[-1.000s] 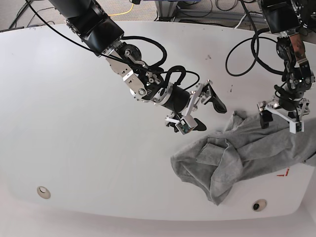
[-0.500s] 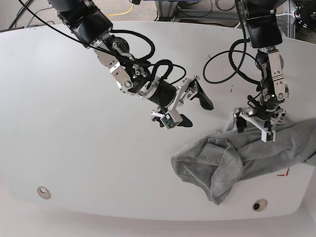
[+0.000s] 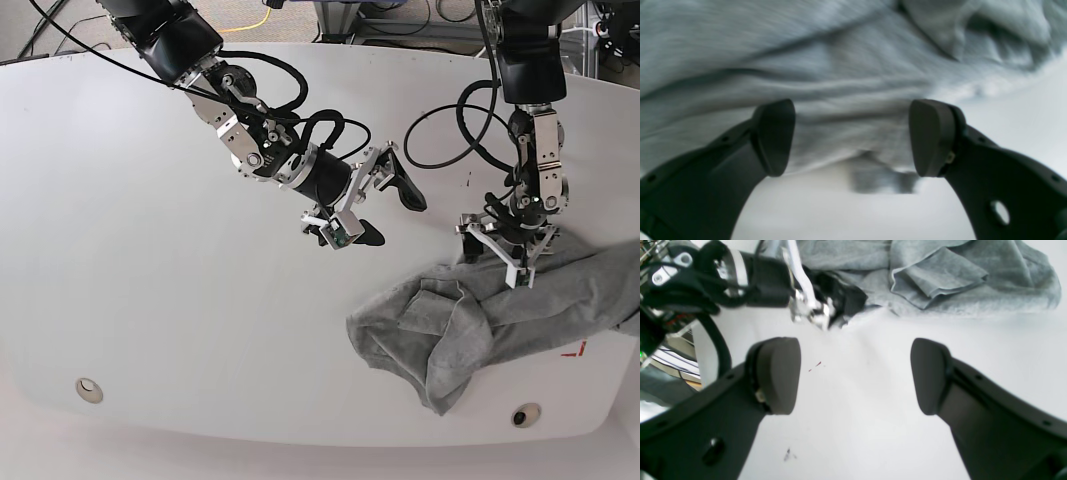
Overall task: Layout the t-shirt on the table in an organized manner, then fold the t-shirt properly
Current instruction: 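Lower the left gripper onto the grey t-shirt and grasp its edge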
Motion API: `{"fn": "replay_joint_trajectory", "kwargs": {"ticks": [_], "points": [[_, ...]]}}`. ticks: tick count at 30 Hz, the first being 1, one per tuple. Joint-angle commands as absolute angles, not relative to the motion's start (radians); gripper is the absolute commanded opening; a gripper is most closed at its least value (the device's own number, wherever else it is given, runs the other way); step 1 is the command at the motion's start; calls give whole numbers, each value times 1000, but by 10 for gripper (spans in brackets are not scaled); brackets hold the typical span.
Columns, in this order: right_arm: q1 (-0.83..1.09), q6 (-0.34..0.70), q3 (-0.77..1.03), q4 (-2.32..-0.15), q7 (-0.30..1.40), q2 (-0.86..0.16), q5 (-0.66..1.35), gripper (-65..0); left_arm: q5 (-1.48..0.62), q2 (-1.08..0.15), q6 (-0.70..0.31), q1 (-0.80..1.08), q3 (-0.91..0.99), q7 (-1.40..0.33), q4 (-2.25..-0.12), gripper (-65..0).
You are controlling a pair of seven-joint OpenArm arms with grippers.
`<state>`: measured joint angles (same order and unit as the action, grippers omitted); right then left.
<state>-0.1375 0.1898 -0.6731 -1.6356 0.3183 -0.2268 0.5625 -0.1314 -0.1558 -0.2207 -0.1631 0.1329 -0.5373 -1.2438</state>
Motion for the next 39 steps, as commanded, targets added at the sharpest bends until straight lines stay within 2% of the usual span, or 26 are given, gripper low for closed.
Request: {"fn": "replay_joint_trajectory", "kwargs": {"ticks": [1, 7, 15, 25, 35, 39], "points": [[-156, 197, -667, -1659, 288, -223, 576, -168, -140, -168, -220, -185, 128, -518, -1260, -158], [-157, 197, -667, -1659, 288, -225, 576, -168, -139, -168, -220, -183, 85, -521, -1254, -158], [-162, 197, -667, -1659, 288, -225, 578, -168, -136, -171, -220, -193, 44, -521, -1145, -182], [-159, 197, -665, -1673, 288, -228, 578, -168, -136, -171, -220, -217, 8, -521, -1059, -350], [-145, 197, -587, -1675, 288, -234, 579, -168, -136, -150, -220, -214, -18, -521, -1061, -594], [-145, 197, -556, -1681, 288, -268, 579, -168, -139, -137, -220, -213, -120, -521, -1063, -615]]}}
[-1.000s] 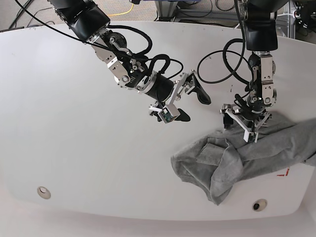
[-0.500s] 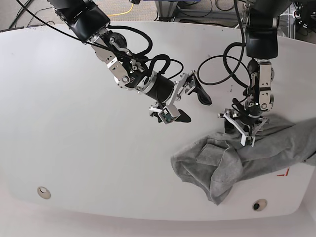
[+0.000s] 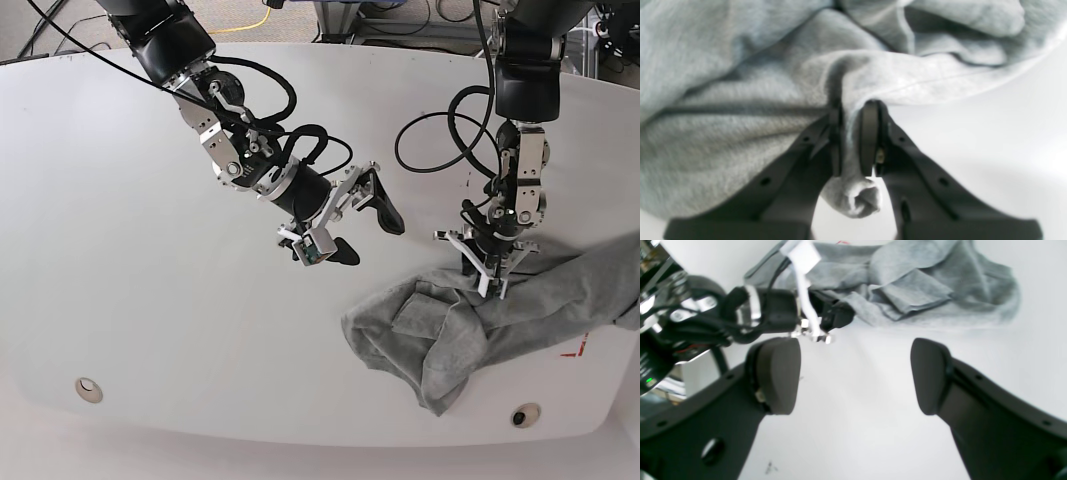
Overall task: Layout the t-shirt on the table in an organized manner, then fold the t-shirt properly
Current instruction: 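Lower the left gripper onto the grey t-shirt and grasp its edge, then grasp the t-shirt edge with the right gripper near the left gripper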
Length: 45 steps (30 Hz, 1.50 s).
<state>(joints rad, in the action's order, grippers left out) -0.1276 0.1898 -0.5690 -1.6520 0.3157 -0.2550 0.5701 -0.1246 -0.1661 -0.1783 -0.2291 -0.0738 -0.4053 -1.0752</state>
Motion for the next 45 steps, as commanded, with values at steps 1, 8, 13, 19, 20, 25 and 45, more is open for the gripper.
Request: {"fn": "replay_joint_trajectory", "kwargs": {"ticks": [1, 8, 13, 19, 20, 25, 45], "points": [[-145, 197, -555, -1689, 288, -274, 579, -168, -140, -137, -220, -213, -140, -521, -1063, -615], [-143, 197, -519, -1727, 288, -326, 579, -168, -142, -90, -220, -194, -286, -521, -1078, -615], [-145, 197, -512, -1736, 288, -371, 579, -168, -139, -39, -220, -171, -343, -522, -1104, -614], [-143, 197, -440, -1730, 288, -394, 615, -168, -139, -10, -217, -142, -410, -529, -1109, -614], [-145, 197, -427, -1724, 288, -406, 633, -168, -139, -10, -217, -130, -418, -533, -1109, -614], [-154, 197, -340, -1672, 288, -437, 733, -168, -140, -12, -217, -94, -438, -568, -1122, -614], [-323, 268, -225, -1274, 288, -441, 748, -165, -140, -124, -219, 113, -437, -708, -1451, -614]]}}
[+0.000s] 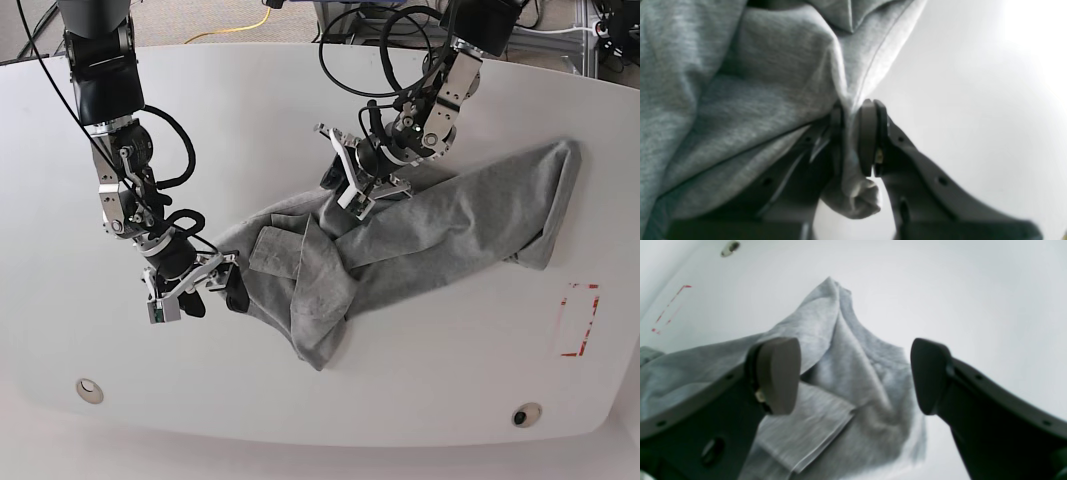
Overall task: Layout the t-shirt on the table in an organized manner, then fold the t-shirt properly
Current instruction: 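Grasp the t-shirt edge with the right gripper near the left gripper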
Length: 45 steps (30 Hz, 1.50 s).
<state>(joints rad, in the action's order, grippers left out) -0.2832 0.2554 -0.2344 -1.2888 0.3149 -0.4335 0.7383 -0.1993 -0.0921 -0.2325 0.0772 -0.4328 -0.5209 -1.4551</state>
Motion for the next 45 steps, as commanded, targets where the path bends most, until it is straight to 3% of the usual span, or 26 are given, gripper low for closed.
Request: {"fn": "replay_joint_trajectory", "kwargs": {"ticks": [1, 12, 21, 32, 45], "points": [[-331, 269, -223, -1244, 288, -430, 748, -165, -140, -133, -219, 120, -437, -717, -1474, -614], [-360, 372, -223, -1030, 283, -418, 746, -166, -140, -189, -219, 154, -435, -817, -1615, -612], [-326, 430, -225, -1013, 283, -389, 746, -166, -143, -208, -220, 168, -433, -858, -1669, -604], [-271, 464, -228, -1012, 285, -352, 746, -166, -143, -206, -220, 168, -433, -869, -1689, -354], [-219, 467, -231, -1070, 288, -320, 746, -168, -142, -231, -220, 162, -420, -869, -1768, -337]]}}
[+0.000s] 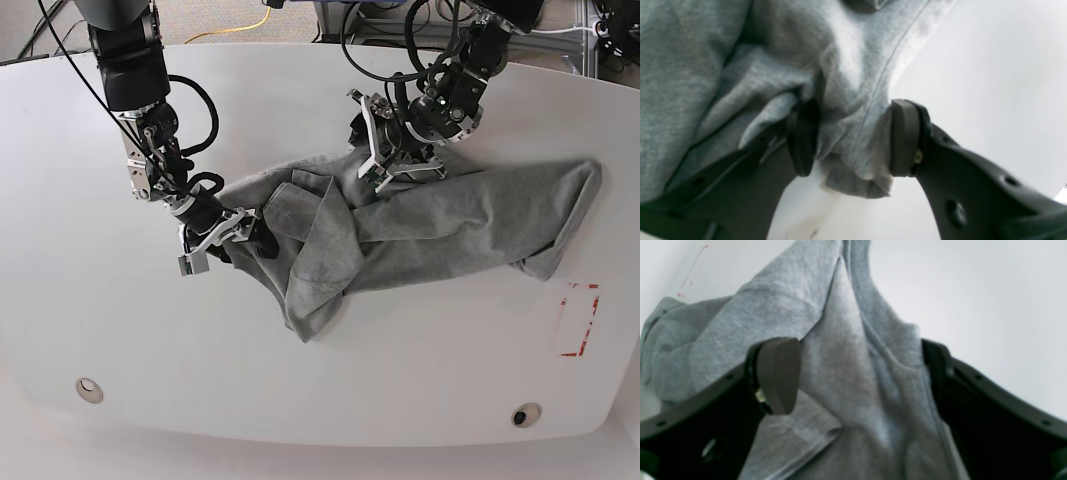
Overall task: Layout the t-shirt on the table in an organized manner, then fold the t-shirt properly
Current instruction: 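Grasp the t-shirt edge with the right gripper near the left gripper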
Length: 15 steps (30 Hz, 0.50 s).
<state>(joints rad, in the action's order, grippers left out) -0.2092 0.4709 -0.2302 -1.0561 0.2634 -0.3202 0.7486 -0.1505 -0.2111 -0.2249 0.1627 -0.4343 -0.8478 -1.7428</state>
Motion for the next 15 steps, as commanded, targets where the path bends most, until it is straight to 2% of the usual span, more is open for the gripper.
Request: {"fn": "replay_joint_trajectory", "kwargs": {"ticks": [1, 7, 15], "points": [[-219, 467, -231, -1070, 288, -320, 746, -168, -142, -236, -220, 162, -410, -869, -1776, -337], [-220, 464, -226, -1072, 288, -321, 746, -170, -143, -240, -242, 163, -361, -869, -1810, -337], [-245, 464, -225, -1072, 288, -325, 746, -171, -142, -242, -386, 166, -262, -869, -1840, -337]]}}
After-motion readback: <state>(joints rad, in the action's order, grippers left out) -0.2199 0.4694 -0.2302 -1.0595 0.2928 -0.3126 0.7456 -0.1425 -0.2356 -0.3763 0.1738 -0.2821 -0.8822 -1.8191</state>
